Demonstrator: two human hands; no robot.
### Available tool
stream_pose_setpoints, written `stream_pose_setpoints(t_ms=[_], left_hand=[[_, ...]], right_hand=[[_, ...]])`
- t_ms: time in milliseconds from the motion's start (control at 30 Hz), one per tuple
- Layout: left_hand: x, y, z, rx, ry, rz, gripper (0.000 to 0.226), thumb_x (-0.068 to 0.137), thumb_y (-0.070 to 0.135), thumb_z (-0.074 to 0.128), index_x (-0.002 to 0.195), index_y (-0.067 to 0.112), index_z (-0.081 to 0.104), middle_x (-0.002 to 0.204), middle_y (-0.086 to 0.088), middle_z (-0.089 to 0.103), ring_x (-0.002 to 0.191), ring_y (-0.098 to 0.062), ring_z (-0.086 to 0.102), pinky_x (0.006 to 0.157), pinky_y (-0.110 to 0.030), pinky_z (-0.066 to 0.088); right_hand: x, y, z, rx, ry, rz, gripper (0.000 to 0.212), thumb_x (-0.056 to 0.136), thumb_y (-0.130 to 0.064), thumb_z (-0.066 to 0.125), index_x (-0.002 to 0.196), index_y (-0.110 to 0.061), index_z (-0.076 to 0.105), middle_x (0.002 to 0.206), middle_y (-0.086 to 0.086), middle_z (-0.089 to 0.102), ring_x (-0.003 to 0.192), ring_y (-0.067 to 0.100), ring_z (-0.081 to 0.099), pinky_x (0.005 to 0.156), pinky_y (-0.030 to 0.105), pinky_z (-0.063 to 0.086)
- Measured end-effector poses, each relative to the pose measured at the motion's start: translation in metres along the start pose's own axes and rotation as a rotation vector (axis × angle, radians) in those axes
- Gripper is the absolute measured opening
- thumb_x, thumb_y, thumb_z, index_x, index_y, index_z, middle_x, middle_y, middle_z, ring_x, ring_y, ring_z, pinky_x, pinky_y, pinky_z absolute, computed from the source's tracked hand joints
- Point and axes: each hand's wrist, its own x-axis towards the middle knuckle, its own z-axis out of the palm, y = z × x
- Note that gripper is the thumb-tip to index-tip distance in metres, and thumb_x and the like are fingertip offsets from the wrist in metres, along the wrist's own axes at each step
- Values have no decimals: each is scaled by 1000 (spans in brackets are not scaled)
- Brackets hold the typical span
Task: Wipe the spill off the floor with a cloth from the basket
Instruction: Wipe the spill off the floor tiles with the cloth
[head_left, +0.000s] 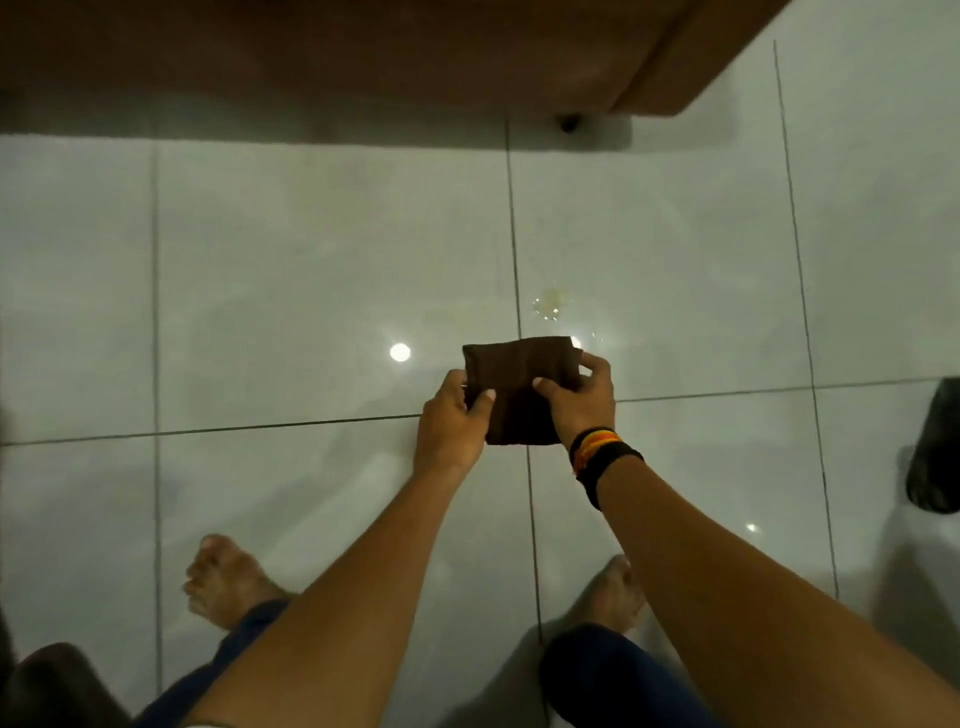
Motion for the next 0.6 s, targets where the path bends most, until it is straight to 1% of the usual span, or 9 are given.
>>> stream_pose_setpoints(t_ms=[67,100,167,233,333,400,467,533,600], left_hand=[[20,-15,41,88,-99,11,40,104,37,57,140,19,55,129,-7,70,119,-28,68,89,-31,54],[30,-24,57,139,-148,14,42,104,38,57,142,20,53,133,-7,68,123,-29,66,93,-34,54],[53,-46,76,280,-200,25,59,103,39,59,155,18,41,149,-11,58,136,-32,56,111,-43,48],[80,-65,78,504,-151,82,78,101,39,60,164,11,24,166,-17,36,153,-35,34,125,-47,30],[131,-81,60,741,-45,226,96,99,43,62,167,7,5,175,-21,-3,162,-37,-5,131,-49,4],[167,-79,48,790,0,263,114,93,53,68,167,6,-5,172,-23,-19,160,-38,-20,128,-51,-8],[196,-72,46,784,-26,168,139,81,72,70,163,4,-20,168,-24,-31,156,-39,-31,124,-56,-16],[213,-68,49,795,-122,43,163,63,88,69,156,4,-34,162,-24,-42,150,-41,-40,119,-60,-23],[222,-71,51,850,-195,16,180,44,94,72,150,5,-44,156,-26,-50,145,-45,-46,111,-60,-30]], right_hand=[[29,39,-24,-23,52,46,60,90,-14,76,142,-21,46,117,4,65,103,22,67,84,26,54],[41,58,-33,-50,60,97,65,91,-17,75,148,-19,43,130,10,64,117,30,65,95,33,53],[60,95,-45,-143,61,226,76,95,-25,72,158,-11,31,154,17,50,139,38,51,114,44,43],[74,130,-45,-272,98,226,78,98,-31,66,160,-5,25,164,21,34,150,40,36,124,47,32],[88,164,-25,-366,99,33,80,102,-40,57,165,-9,17,173,18,8,159,37,11,130,50,16],[105,171,-4,-394,90,0,84,103,-51,49,166,-13,7,174,13,-6,160,34,-3,129,54,9],[131,167,19,-412,160,83,88,103,-60,39,166,-14,-2,174,11,-15,160,36,-12,127,62,1],[157,157,40,-474,263,181,89,102,-64,31,165,-15,-10,172,14,-22,158,40,-17,124,67,-5],[174,151,60,-618,320,102,87,103,-62,28,165,-14,-9,172,17,-19,158,43,-15,123,69,-5]])
